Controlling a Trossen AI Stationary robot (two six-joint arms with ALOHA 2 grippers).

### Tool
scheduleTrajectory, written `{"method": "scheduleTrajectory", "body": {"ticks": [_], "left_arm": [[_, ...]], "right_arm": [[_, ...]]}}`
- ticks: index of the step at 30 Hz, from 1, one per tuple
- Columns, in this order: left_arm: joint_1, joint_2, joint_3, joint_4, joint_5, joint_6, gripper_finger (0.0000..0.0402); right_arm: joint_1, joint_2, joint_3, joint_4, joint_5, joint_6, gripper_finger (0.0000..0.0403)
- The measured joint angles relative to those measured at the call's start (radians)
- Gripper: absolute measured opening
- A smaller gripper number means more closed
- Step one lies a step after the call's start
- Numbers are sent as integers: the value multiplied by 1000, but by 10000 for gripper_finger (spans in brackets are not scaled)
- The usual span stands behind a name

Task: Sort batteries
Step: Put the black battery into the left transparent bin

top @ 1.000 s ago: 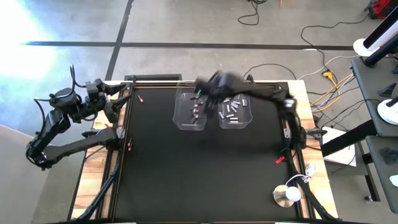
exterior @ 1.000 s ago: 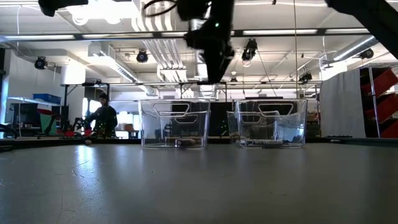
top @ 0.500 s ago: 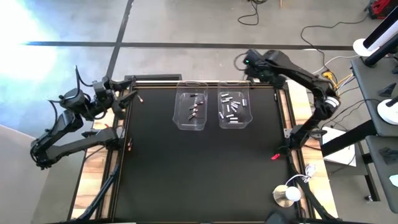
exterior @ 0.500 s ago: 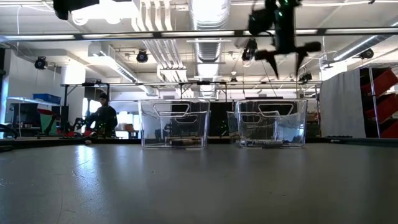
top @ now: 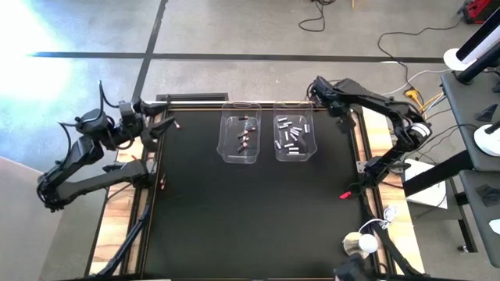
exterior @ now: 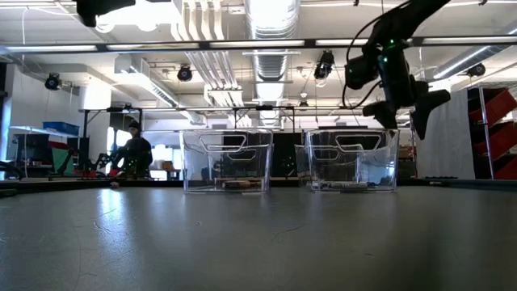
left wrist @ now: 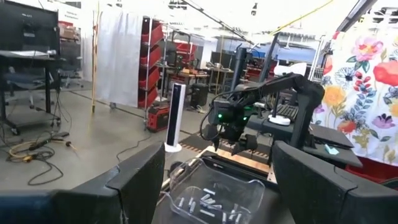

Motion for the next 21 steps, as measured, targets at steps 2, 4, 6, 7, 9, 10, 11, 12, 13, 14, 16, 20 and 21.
{"method": "scheduleTrajectory", "body": {"ticks": [2,4,6,7,9,10,11,12,13,14,16,20,21], "left_arm": [[0,-1,16,-32,5,-7,272],[0,-2,35,-77,7,-8,272],[0,-3,50,-125,7,-8,272],[0,-3,56,-150,7,-8,272],[0,-5,63,-181,7,-8,272],[0,-7,63,-187,7,-8,272],[0,-9,63,-192,7,-8,272],[0,-9,63,-195,7,-8,272],[0,-9,63,-197,7,-8,272],[0,-9,63,-197,7,-3,272],[0,-9,63,-197,6,12,272],[0,-9,63,-196,-19,18,272],[0,-9,63,-196,-24,18,272]], "right_arm": [[-6,0,-33,71,-19,-58,300],[-22,0,-68,136,-66,-113,306],[-28,0,-98,184,-88,-138,313],[-28,0,-111,206,-92,-142,316],[-26,0,-135,240,-113,-150,323],[-25,0,-146,245,-120,-152,326],[-25,0,-152,238,-123,-151,329],[-25,0,-157,228,-123,-148,331],[-25,0,-160,216,-122,-133,333],[-26,0,-164,209,-121,-115,335],[-26,0,-173,216,-119,-85,339],[-43,0,-199,278,-132,-79,345],[-48,0,-204,287,-134,-76,346]]}}
